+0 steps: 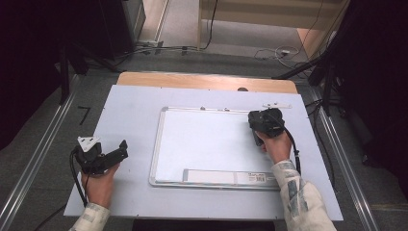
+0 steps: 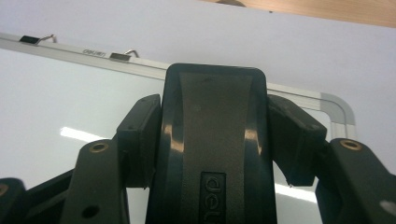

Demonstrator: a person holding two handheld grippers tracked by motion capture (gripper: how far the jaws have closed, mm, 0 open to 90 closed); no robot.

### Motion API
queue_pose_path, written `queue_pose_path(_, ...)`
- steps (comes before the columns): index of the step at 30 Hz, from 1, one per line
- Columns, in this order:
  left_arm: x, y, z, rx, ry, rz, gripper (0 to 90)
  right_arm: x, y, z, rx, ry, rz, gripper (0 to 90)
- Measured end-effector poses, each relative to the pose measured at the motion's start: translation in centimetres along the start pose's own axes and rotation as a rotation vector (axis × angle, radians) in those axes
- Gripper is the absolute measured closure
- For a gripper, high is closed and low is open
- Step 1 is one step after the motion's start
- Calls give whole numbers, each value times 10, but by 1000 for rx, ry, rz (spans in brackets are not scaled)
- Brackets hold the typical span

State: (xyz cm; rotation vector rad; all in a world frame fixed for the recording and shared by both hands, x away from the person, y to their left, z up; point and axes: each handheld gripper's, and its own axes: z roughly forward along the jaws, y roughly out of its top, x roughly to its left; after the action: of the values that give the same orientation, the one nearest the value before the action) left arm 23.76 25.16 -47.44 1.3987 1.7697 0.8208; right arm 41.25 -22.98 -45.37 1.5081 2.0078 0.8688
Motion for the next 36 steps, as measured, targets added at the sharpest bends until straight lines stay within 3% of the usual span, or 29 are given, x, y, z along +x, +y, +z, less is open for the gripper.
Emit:
queue_pose_path(9, 1, 0, -1, 2, 3, 1, 41, -18, 2, 5, 12, -56, 65, 378)
queue_pose_path(20, 2, 0, -1, 0, 8, -4, 41, -34, 4, 19, 32, -129, 94, 378)
queue_pose_path(29, 2, -1, -1, -1, 9, -4, 41, -39, 0, 35, 88, -143, 103, 378)
queue_pose_path(30, 2, -1, -1, 0, 9, -5, 41, -39, 1, 35, 85, -138, 124, 378)
queue_pose_path(36, 3, -1, -1, 2, 11, -5, 41, -41, 1, 36, 81, -129, 110, 377)
